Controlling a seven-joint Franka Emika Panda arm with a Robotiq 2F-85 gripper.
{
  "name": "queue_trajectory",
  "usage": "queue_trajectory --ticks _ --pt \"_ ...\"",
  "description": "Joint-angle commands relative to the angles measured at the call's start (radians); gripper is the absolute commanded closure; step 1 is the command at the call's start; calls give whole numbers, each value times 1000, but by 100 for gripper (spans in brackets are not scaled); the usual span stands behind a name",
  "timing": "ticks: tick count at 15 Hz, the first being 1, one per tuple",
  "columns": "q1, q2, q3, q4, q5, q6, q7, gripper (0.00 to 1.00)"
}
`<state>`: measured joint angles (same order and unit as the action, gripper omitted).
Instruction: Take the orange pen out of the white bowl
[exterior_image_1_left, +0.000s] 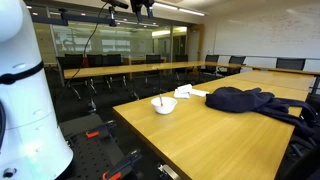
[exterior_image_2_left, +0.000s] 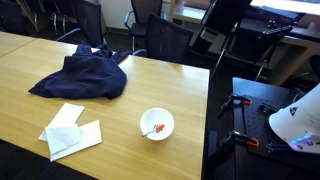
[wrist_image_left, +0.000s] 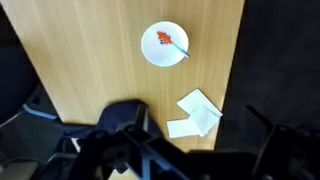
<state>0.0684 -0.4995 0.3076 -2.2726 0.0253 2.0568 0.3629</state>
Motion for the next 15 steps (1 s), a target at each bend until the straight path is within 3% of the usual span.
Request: queue_trajectory --ticks 1,6,7,10,15 --pt "19 4 -15 2 -10 -2 8 0" --pt "19 4 -15 2 -10 -2 8 0" --pt "52 37 -50 14 19 -12 -111 0" --pt "58 134 -68 -25 -39 118 -278 0" --pt "68 439 -124 -46 -63 337 -565 0"
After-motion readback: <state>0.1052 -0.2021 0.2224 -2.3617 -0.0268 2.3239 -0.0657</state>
